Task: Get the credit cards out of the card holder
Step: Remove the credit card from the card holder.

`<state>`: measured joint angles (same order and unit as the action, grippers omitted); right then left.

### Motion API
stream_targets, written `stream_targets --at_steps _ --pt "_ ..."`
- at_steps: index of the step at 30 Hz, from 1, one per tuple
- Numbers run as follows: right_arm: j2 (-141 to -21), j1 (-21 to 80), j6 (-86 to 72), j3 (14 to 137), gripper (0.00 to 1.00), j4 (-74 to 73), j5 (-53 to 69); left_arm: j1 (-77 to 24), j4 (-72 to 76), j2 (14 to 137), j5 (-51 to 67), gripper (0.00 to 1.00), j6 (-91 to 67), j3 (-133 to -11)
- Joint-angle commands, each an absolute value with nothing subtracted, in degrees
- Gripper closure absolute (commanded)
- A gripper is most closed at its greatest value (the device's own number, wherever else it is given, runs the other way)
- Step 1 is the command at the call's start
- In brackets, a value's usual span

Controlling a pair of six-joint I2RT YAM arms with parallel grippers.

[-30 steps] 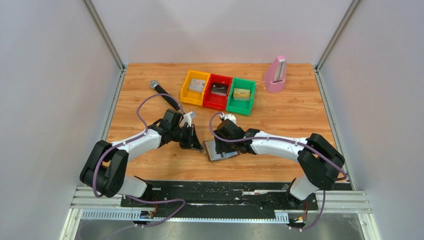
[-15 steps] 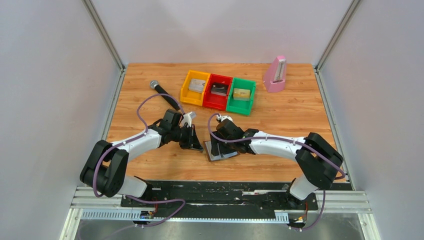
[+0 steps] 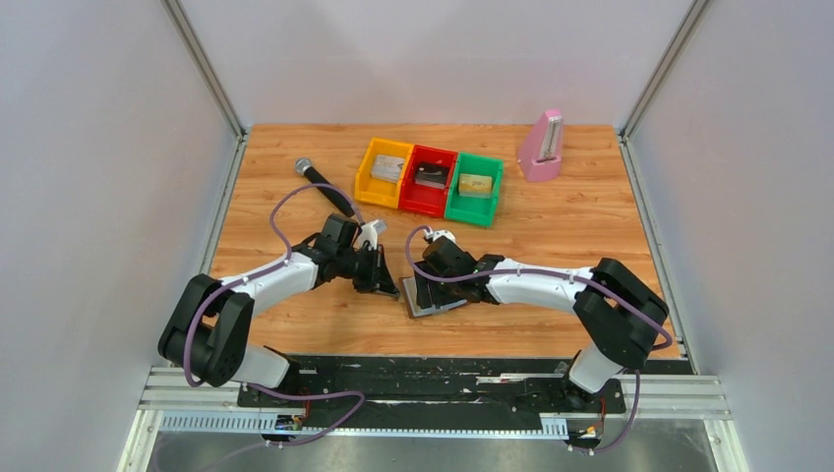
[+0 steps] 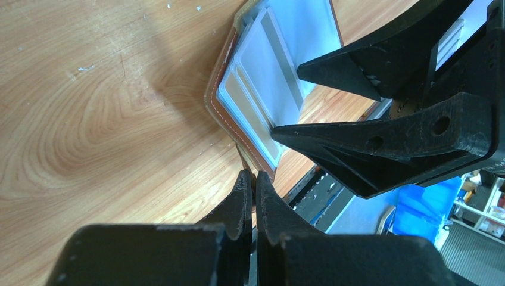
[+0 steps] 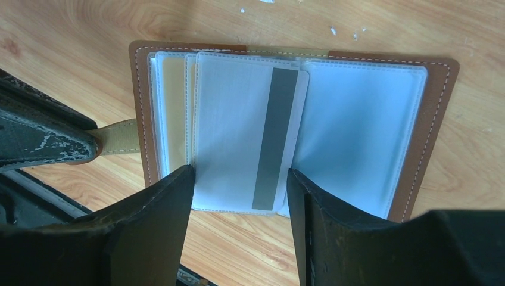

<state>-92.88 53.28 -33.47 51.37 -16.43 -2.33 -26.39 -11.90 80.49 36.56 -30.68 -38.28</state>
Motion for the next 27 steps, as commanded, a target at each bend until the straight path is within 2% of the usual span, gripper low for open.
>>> stream_targets --at_steps 1,27 --pt "-91.9 54.0 -33.0 51.6 0.42 -17.1 -7.8 -26.5 -11.9 80.5 37.6 1.00 -29.3 -40.8" --pt "-85.2 54.6 -33.0 51.7 0.42 -21.6 -14.2 -26.5 -12.6 80.7 37.1 1.00 -29.2 -41.1"
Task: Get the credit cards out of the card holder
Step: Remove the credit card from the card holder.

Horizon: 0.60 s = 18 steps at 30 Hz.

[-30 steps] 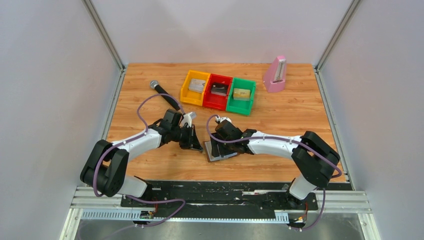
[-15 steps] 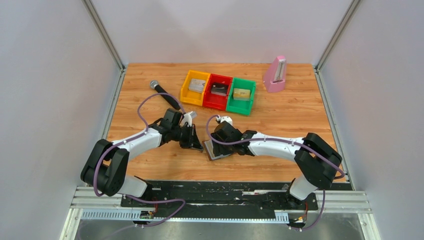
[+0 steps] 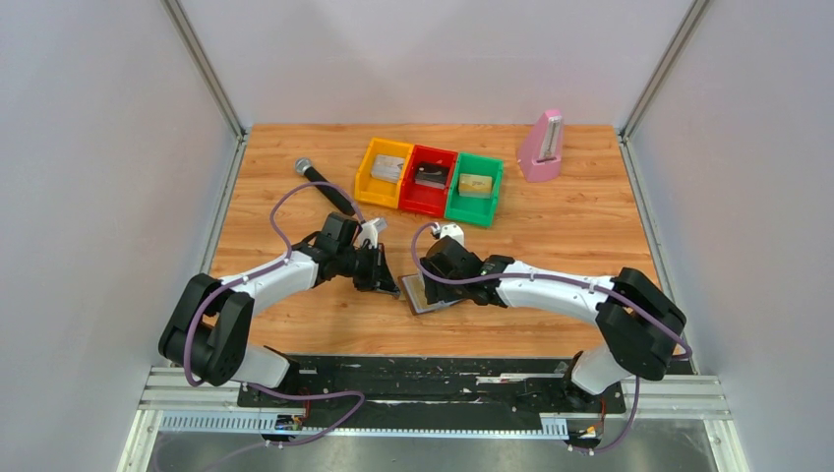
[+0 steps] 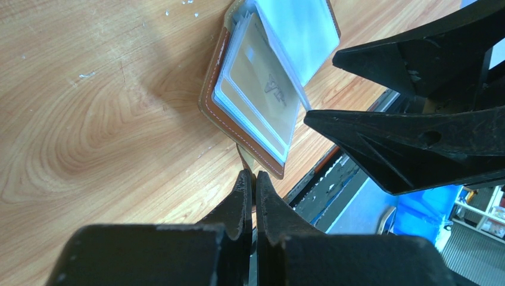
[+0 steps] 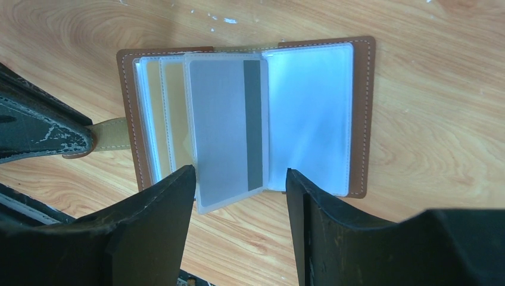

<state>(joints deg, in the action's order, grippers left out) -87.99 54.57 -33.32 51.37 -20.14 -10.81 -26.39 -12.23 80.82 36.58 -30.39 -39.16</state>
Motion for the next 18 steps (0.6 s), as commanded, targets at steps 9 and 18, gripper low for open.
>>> stream_targets --at_steps 9,18 --pt "-83.1 54.5 -34.0 51.3 0.42 -24.3 -16.0 -26.5 -15.9 80.9 34.5 1.00 -27.6 -42.4" --pt "-79.5 53.3 -35.7 50.0 0.41 -27.3 -16.4 -26.5 -24.1 81.9 24.7 0.95 -26.1 -46.2"
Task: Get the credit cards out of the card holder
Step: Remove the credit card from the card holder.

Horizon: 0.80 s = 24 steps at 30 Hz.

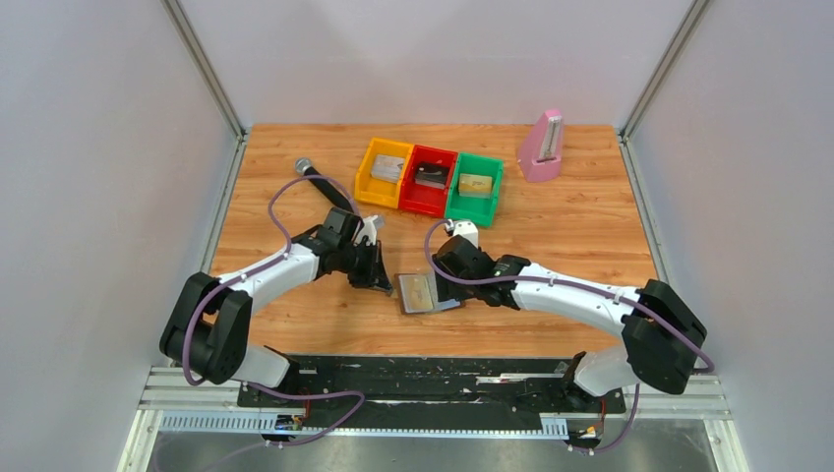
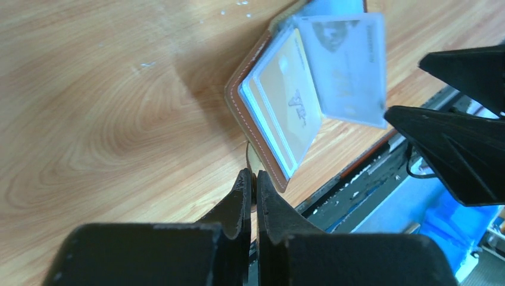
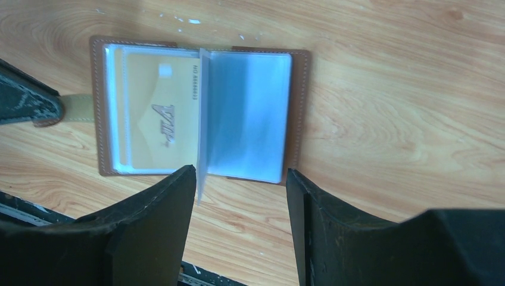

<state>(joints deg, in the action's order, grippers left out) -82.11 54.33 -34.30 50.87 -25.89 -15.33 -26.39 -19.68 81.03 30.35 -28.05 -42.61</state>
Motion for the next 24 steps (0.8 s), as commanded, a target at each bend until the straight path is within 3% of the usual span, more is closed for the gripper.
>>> stream_targets --at_steps 1,6,13,24 --pt "-79.4 53.0 -35.7 49.9 0.41 -27.3 -16.0 -26.5 -25.1 82.1 23.3 0.95 -26.2 -46.9" --pt "-78.5 52.0 -35.5 49.3 0.41 -26.9 -14.6 -26.5 -26.1 81.6 20.8 0.92 -27.3 -48.9" --pt "-77.3 50.6 -34.0 48.3 0.43 -22.6 -9.5 -26.5 -27.9 81.7 20.6 0.75 -27.0 -51.6" --pt "-80.8 45.9 -33.8 45.5 0.53 -12.1 3.1 -28.0 -17.3 83.6 32.3 0.74 -30.7 -50.4"
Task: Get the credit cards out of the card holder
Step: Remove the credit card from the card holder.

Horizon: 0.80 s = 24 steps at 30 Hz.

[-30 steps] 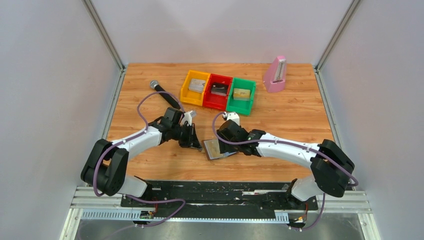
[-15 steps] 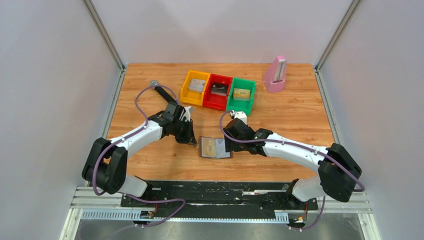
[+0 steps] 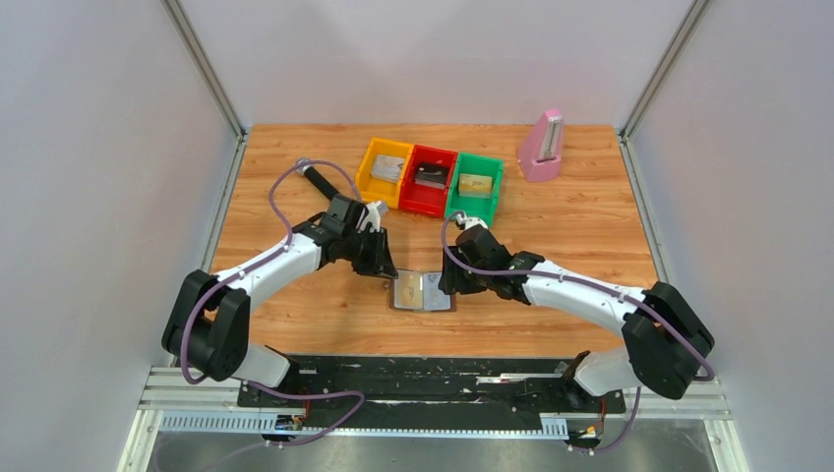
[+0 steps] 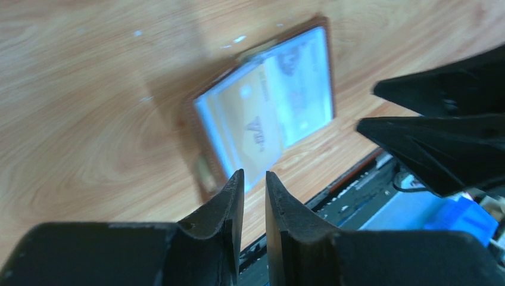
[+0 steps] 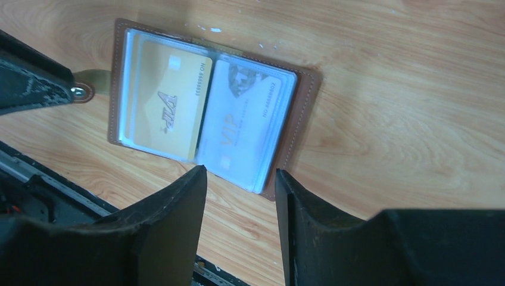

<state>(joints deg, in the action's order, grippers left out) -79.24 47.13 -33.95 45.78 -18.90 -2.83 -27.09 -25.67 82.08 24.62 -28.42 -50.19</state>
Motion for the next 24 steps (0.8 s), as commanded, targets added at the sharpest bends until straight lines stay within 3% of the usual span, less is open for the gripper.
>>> stream_targets --at_steps 1,5,15,24 --pt "-81.5 45.8 -34.0 45.6 0.53 -11.6 3.6 -28.2 -16.6 84.9 32.8 0.75 -31.3 -50.2" --pt "-84.1 45.1 -34.5 46.1 0.54 -10.6 5.0 -28.5 -13.7 87.3 33.4 0.83 -31.7 -49.0" --pt "-87.2 44.6 -35.0 46.7 0.57 -9.2 7.1 -28.5 -11.4 90.8 32.3 0.86 -31.0 -46.2" --pt "-82.6 44.6 -35.3 48.9 0.57 -14.5 3.0 -28.5 -10.8 91.9 30.9 0.87 -30.2 -43.6"
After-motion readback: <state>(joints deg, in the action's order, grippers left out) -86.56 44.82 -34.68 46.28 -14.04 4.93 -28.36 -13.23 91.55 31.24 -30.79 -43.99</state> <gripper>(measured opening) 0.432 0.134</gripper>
